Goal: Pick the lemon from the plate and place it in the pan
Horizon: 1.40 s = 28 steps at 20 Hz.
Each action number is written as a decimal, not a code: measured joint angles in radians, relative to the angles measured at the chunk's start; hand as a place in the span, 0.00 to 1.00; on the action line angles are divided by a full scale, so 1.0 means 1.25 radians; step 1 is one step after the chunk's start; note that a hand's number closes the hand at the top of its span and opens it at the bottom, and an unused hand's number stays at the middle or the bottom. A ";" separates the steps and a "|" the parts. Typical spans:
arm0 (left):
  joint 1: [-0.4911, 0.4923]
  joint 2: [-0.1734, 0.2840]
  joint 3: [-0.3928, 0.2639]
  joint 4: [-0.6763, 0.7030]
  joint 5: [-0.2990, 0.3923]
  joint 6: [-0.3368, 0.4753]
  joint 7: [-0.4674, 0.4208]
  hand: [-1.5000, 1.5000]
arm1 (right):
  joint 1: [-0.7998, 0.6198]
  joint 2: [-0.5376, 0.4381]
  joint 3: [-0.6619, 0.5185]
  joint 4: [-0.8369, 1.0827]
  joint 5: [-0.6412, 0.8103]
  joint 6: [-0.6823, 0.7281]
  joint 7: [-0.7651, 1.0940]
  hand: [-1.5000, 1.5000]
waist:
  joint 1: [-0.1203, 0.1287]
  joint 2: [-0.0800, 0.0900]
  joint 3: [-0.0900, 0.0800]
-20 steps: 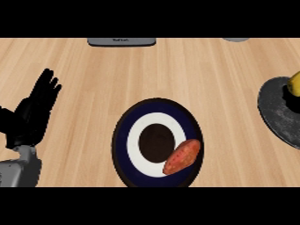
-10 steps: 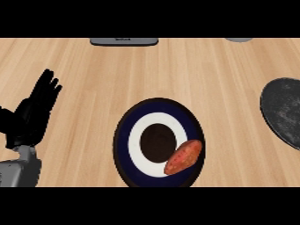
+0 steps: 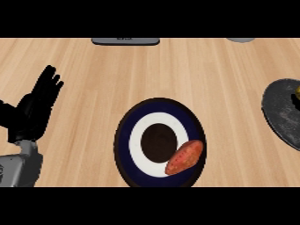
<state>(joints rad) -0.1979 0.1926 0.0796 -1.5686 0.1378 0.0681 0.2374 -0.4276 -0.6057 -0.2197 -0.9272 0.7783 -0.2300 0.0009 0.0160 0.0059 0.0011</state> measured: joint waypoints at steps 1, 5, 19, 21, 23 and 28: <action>0.010 -0.008 -0.006 0.002 -0.006 0.002 -0.012 0.50 | -0.009 0.002 -0.012 0.032 -0.006 -0.001 0.005 0.00 | 0.001 0.000 0.000; 0.009 -0.014 -0.013 0.003 -0.016 0.006 -0.014 0.50 | -0.053 0.003 -0.053 0.166 -0.035 0.012 0.000 0.00 | 0.004 0.001 0.000; 0.032 -0.013 0.000 -0.028 -0.019 0.007 0.002 0.50 | -0.060 -0.031 -0.258 0.329 -0.272 0.070 -0.290 0.00 | -0.014 -0.005 0.000; 0.036 -0.008 0.007 -0.029 -0.013 0.002 0.002 0.50 | -0.047 -0.051 -0.305 0.333 -0.328 0.116 -0.313 0.00 | -0.018 -0.005 0.000; 0.038 -0.004 0.013 -0.035 -0.009 0.001 0.008 0.50 | -0.021 -0.080 -0.345 0.331 -0.378 0.178 -0.330 0.00 | -0.021 -0.007 0.000; 0.047 -0.006 0.014 -0.044 -0.013 0.006 0.014 0.50 | 0.079 -0.144 -0.431 0.340 -0.490 0.358 -0.407 0.00 | -0.028 -0.008 -0.001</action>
<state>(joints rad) -0.1391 0.1848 0.0972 -1.6234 0.1218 0.0757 0.2546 -0.3285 -0.7861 -0.7583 -0.5026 0.1652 0.2179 -0.5073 -0.0196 -0.0042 0.0004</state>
